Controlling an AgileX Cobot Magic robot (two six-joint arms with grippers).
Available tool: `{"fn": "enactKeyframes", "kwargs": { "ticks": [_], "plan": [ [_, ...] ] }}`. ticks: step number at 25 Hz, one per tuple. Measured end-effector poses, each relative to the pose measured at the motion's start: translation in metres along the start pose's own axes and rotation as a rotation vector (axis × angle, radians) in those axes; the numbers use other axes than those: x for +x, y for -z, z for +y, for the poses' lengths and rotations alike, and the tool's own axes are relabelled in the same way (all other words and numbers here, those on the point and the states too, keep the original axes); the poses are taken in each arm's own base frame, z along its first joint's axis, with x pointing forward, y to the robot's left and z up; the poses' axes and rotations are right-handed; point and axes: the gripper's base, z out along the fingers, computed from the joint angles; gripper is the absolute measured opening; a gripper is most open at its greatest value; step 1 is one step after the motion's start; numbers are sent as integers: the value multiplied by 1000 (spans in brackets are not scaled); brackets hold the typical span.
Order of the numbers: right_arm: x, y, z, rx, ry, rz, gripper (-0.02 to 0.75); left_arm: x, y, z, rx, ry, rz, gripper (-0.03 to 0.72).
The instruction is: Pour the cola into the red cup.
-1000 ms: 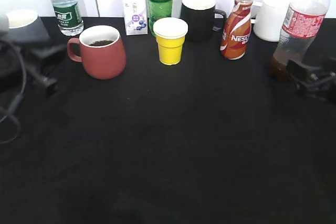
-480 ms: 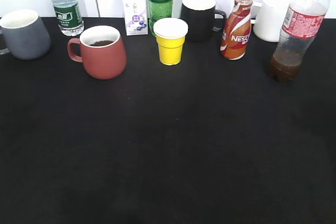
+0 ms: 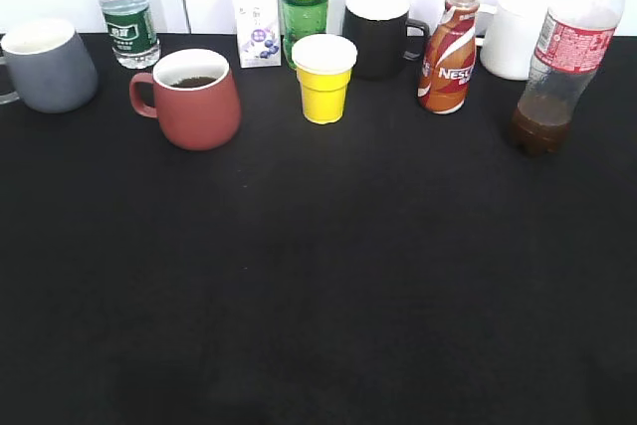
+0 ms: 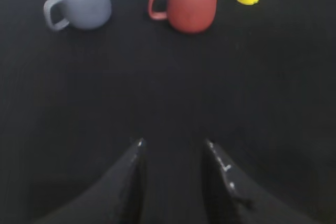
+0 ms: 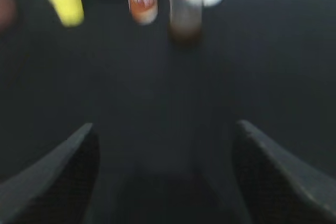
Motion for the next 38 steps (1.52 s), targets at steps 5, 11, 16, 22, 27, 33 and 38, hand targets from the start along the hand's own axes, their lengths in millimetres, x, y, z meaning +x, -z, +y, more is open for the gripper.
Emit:
{"fn": "enactKeyframes", "kwargs": {
  "ticks": [5,11,16,22,27,33,38],
  "plan": [
    [23,1,-4,54,26,55,594,31,-5,2,-16,-9,-6,276],
    [24,1,-14,173,-84,39,594,32,-9,2,-16,-9,-18,276],
    [24,1,-14,168,-96,37,594,32,-9,2,-16,-9,-19,258],
    [24,1,-14,167,-98,37,594,36,-2,1,-102,38,-75,237],
    [24,0,-14,166,-98,37,593,37,-2,-1,-278,133,-80,234],
    [24,0,-14,166,-98,38,592,37,-2,-1,-322,156,-80,234],
    [24,0,-14,166,-98,38,592,37,-2,-1,-322,156,-80,234]
  ]
}}
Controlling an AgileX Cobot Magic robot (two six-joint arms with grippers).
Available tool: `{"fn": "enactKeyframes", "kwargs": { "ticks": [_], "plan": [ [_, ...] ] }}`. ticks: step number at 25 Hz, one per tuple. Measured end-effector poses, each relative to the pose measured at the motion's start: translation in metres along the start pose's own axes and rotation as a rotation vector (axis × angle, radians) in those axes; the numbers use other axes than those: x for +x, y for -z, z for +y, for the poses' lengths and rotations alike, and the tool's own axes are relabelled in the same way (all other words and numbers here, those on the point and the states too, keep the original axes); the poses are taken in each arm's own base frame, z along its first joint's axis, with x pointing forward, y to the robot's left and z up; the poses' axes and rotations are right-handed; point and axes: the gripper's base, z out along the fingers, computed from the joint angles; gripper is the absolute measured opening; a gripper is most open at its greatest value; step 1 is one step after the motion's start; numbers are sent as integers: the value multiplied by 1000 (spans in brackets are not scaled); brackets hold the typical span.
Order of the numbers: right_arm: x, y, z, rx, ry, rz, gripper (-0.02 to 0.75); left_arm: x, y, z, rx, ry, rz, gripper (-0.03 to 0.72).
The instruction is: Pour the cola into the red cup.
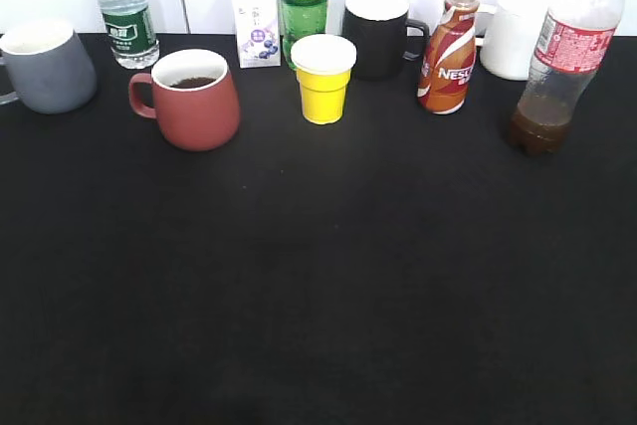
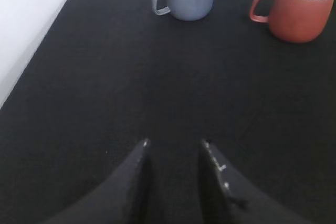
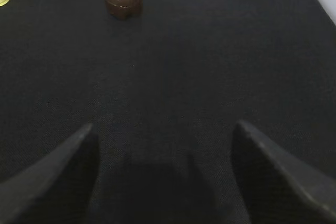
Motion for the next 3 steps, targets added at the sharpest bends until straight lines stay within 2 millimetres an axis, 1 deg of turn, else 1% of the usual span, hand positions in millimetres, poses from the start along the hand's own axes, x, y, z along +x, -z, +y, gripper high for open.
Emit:
{"fn": "enactKeyframes", "kwargs": {
  "ticks": [3],
  "plan": [
    [0,0,0,0,0,0,592,0,0,0,0,0,0,234]
  ]
}}
